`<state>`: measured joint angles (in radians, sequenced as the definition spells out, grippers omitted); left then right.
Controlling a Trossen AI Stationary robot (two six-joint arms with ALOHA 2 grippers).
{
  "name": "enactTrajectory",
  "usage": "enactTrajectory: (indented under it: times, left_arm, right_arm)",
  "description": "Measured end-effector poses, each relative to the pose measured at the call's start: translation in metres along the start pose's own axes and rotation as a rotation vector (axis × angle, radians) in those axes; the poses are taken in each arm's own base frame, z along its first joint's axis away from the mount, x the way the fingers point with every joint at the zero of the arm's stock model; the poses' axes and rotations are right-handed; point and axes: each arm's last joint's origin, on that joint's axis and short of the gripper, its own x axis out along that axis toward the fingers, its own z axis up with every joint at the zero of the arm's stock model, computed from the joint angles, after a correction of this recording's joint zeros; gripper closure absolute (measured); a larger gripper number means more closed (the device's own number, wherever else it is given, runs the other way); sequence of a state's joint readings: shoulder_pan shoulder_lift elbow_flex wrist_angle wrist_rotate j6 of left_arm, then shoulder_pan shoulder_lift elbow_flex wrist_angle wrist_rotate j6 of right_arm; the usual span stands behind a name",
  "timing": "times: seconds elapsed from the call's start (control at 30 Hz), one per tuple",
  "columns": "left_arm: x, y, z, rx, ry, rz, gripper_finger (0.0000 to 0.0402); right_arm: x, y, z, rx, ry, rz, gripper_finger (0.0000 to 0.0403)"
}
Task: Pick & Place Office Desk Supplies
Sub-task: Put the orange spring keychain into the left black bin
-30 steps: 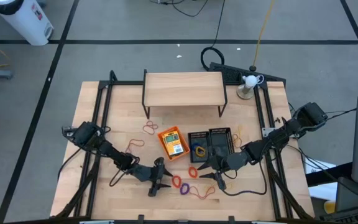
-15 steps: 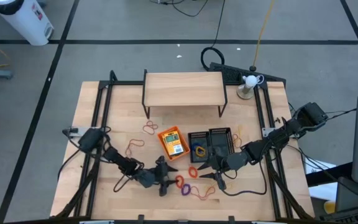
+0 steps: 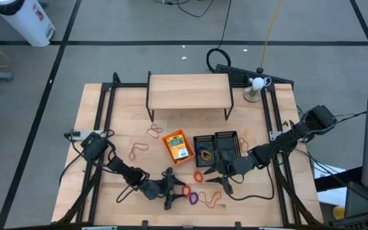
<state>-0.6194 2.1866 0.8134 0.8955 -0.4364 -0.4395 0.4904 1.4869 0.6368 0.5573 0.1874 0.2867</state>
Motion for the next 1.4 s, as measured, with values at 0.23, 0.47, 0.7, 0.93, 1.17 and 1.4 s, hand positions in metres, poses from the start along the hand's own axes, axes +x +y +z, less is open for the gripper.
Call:
enactTrajectory:
  times: [0.23,0.47,0.7,0.93,1.17,1.4]
  left_arm:
    - [0.000,0.002,-0.004,0.001,0.039,0.016,0.0163]
    - [0.002,0.007,-0.004,-0.004,0.076,0.008,0.0214]
    - [0.004,0.010,-0.002,-0.005,0.087,-0.031,0.0383]
    - [0.003,0.007,0.009,0.030,-0.005,-0.076,0.0394]
    - [-0.012,0.000,0.048,0.127,-0.082,-0.085,0.0401]
    - [-0.046,-0.006,0.101,0.212,-0.146,-0.052,0.0401]
  right_arm:
    - [0.000,0.000,0.001,0.002,-0.009,0.000,0.0264]
    - [0.000,0.000,0.001,0.003,-0.015,0.001,0.0264]
    - [0.000,0.000,0.002,0.003,-0.022,-0.023,0.0264]
    - [0.000,0.000,0.002,0.003,-0.023,-0.023,0.0264]
    - [0.000,0.000,0.003,-0.008,-0.036,-0.020,0.0264]
    - [0.000,0.000,0.003,-0.013,-0.035,-0.021,0.0264]
